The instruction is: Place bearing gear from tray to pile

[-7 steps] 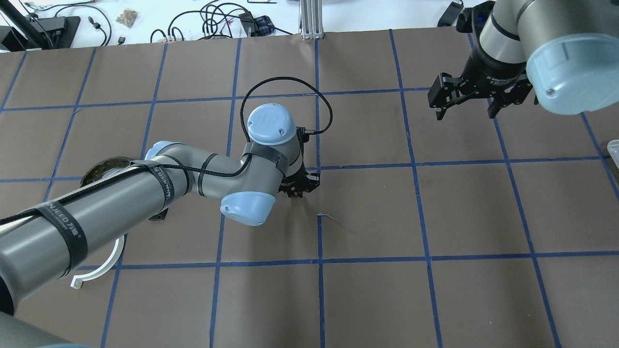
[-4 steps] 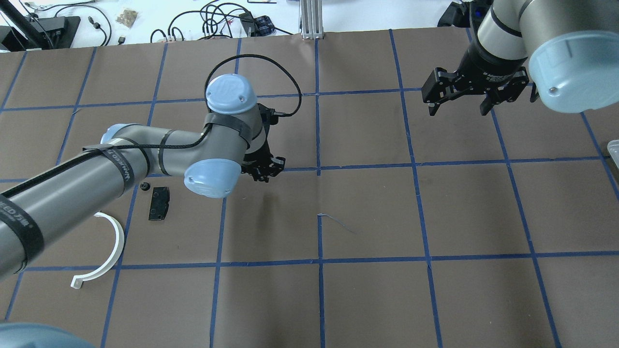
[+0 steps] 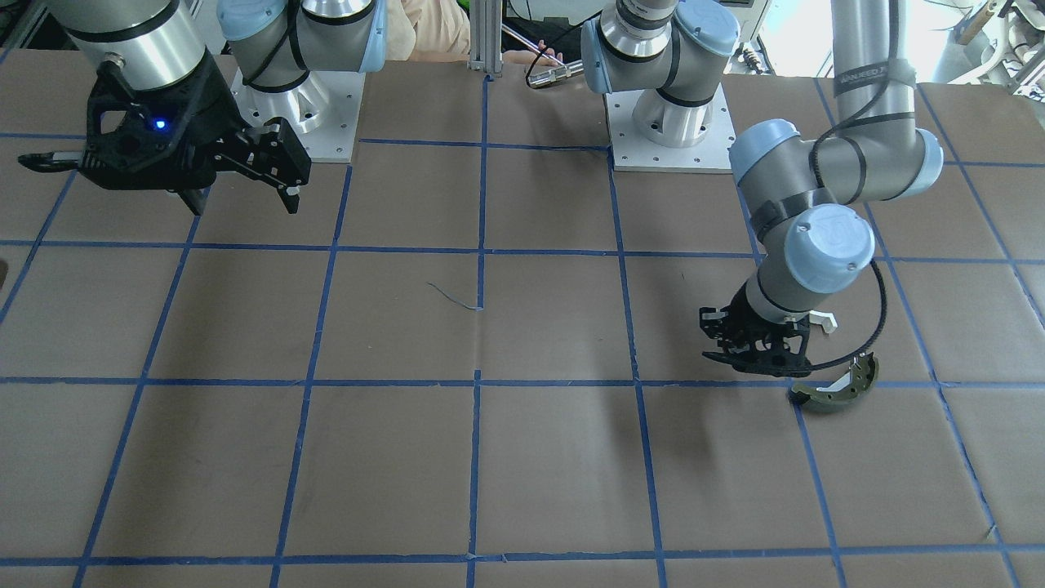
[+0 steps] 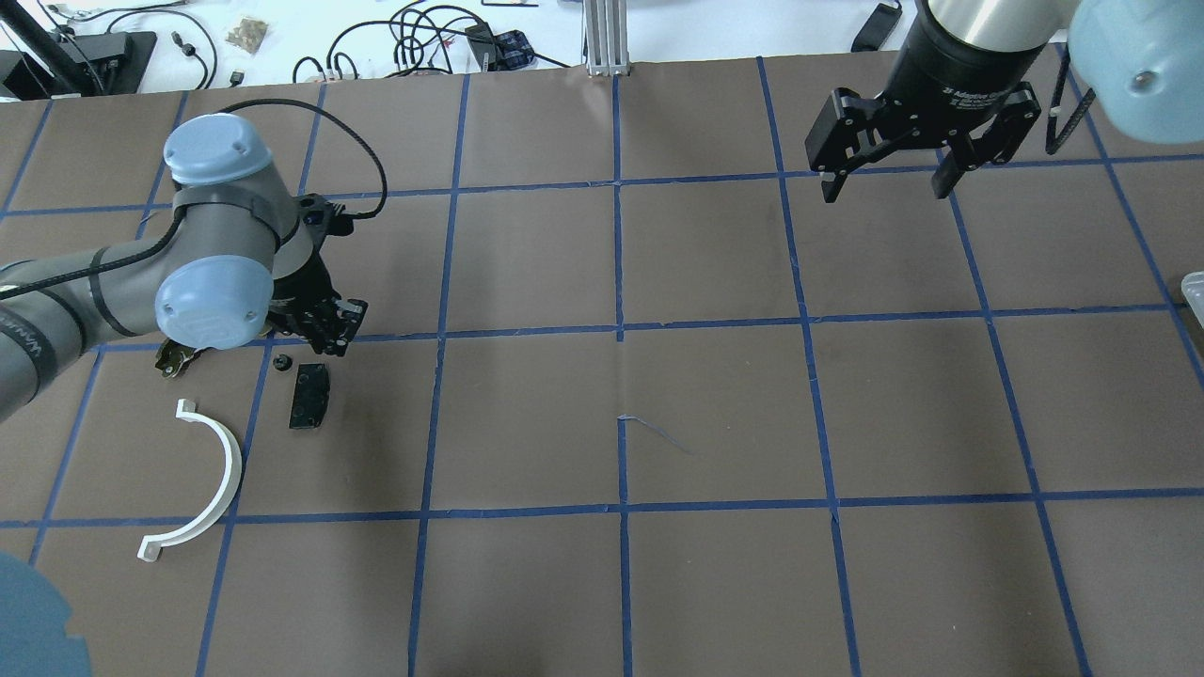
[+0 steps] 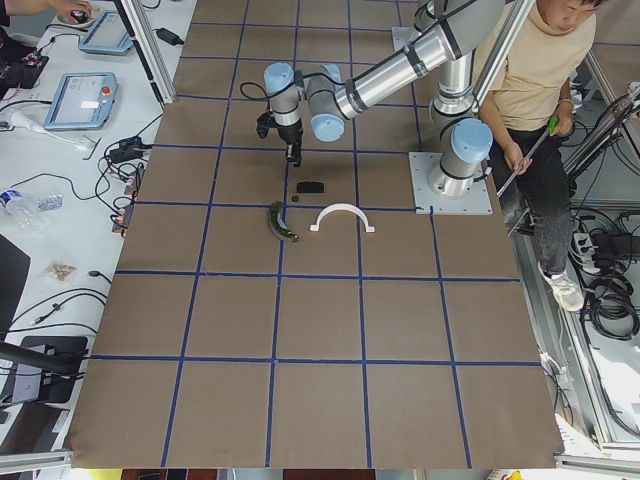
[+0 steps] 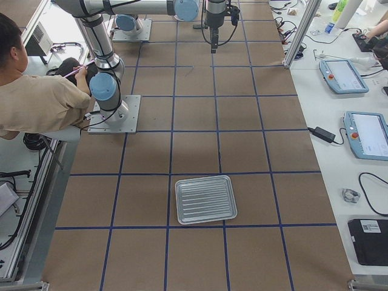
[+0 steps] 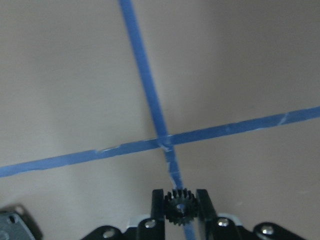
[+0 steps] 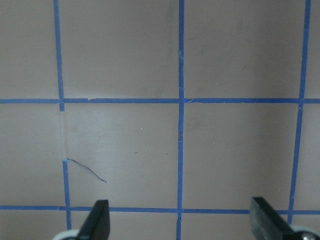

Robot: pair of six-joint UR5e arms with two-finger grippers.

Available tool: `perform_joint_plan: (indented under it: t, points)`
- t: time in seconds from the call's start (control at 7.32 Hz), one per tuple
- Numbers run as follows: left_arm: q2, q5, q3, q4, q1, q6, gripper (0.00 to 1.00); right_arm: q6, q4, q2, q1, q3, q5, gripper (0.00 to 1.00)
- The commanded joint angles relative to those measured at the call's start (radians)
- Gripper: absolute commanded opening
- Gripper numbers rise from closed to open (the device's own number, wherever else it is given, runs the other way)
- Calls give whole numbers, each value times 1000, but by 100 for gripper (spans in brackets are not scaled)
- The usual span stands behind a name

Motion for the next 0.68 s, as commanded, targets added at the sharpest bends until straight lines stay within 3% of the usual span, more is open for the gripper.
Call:
perform_joint_plan:
  t: [0.0, 0.41, 0.55]
  points:
    - [-10, 3, -26, 7, 154, 90, 0, -12, 8, -31, 12, 29, -113, 100]
    - [-1, -18, -43, 30, 161, 94, 0, -13, 13, -52, 11, 35, -121, 100]
    - [-4, -93, -58, 24, 165, 94, 0, -13, 16, -60, 9, 34, -121, 100]
